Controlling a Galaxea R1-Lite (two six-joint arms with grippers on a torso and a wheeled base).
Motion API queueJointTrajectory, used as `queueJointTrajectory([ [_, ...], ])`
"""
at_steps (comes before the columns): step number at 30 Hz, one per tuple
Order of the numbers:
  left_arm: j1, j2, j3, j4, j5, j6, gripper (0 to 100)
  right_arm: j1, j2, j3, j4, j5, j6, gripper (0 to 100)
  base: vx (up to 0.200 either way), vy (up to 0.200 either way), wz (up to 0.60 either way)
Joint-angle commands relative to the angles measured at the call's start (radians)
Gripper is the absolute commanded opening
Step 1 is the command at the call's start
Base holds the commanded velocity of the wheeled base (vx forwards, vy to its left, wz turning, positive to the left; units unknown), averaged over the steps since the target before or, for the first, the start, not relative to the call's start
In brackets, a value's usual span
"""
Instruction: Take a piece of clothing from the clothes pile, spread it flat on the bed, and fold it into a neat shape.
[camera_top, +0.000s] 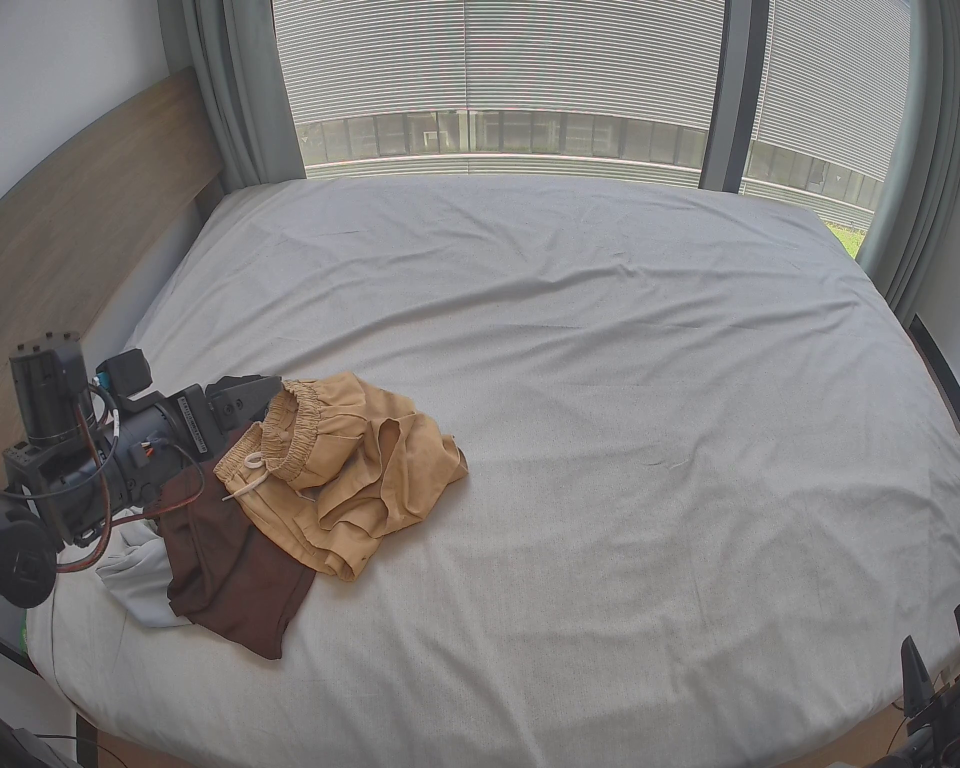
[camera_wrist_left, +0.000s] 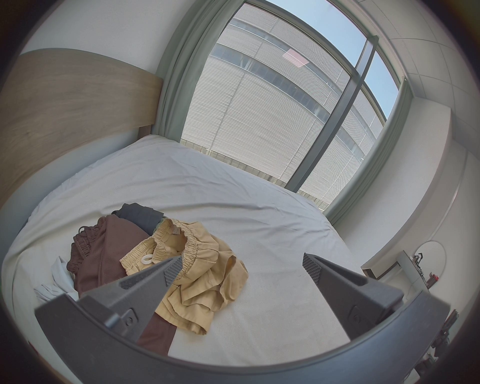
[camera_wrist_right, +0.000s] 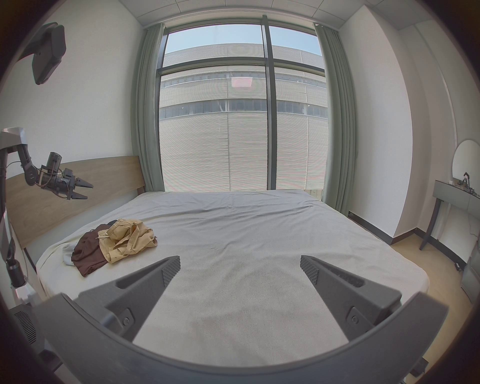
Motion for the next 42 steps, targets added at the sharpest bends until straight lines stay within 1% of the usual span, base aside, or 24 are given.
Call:
queueJointTrajectory([
  [1,0.026,0.095,-0.024,-0.023,-0.003,0.0,100,0.0,-0.009,0.016,0.0,0.0,0.001,100,0.0,0.0,0.0],
  [8,0.043,0.174,-0.039,-0.034,-0.01,0.001,100,-0.001,-0.009,0.016,0.0,0.0,0.001,100,0.0,0.0,0.0],
  [13,0.066,0.242,-0.069,-0.069,-0.068,0.0,100,0.0,-0.009,0.016,0.0,0.0,0.001,100,0.0,0.0,0.0],
  [19,0.084,0.338,-0.115,-0.086,-0.08,0.004,100,-0.001,-0.009,0.016,0.0,0.0,0.001,100,0.0,0.0,0.0],
  [24,0.095,0.404,-0.156,-0.106,-0.125,0.001,100,-0.001,-0.009,0.016,0.0,0.0,0.001,100,0.0,0.0,0.0],
  [27,0.095,0.426,-0.17,-0.112,-0.126,0.003,100,0.0,-0.009,0.016,0.0,0.0,0.001,100,0.0,0.0,0.0],
  [36,0.109,0.544,-0.286,-0.117,-0.135,0.001,100,-0.001,-0.009,0.016,0.0,0.0,0.002,100,0.0,0.0,0.0],
  [42,0.117,0.601,-0.337,-0.115,-0.145,0.001,100,-0.001,-0.009,0.016,0.0,0.0,0.002,100,0.0,0.0,0.0],
])
